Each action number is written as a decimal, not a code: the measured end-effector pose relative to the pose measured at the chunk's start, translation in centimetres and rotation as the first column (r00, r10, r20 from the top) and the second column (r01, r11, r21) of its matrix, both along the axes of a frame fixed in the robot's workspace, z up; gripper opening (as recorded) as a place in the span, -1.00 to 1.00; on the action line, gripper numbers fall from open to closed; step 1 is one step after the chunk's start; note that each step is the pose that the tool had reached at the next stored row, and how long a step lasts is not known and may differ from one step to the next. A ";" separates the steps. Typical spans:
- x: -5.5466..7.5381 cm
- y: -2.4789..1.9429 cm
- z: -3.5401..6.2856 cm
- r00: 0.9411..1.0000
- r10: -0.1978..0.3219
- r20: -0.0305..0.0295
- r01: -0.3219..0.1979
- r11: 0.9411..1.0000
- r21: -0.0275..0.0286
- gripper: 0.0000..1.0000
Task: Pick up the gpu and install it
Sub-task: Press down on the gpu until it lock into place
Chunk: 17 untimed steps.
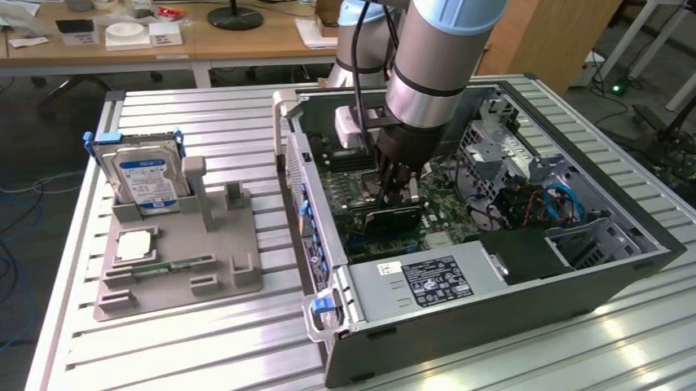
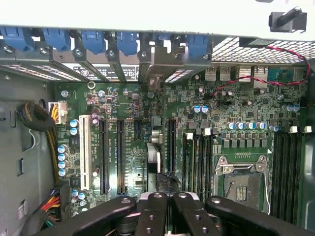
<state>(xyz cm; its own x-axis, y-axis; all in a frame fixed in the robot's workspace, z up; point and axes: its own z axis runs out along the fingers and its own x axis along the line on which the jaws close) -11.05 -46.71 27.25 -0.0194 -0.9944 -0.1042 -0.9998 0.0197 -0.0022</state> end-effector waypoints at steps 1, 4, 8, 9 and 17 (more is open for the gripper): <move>0.0 0.00 0.00 1.000 0.000 0.000 0.000 1.000 0.000 -0.80; 0.0 0.00 0.00 1.000 0.000 0.000 0.000 1.000 0.000 -0.80; -0.5 0.00 -0.17 1.000 0.000 -0.003 0.000 1.000 0.000 -0.80; -0.5 0.00 -0.21 1.000 0.000 -0.004 0.000 1.000 0.000 -0.80; -1.0 0.00 -0.30 1.000 0.000 -0.017 0.000 1.000 0.000 -0.80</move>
<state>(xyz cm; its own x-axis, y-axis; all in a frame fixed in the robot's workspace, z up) -12.03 -46.71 26.94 -0.0212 -0.9944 -0.1039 -0.9997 0.0197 0.0153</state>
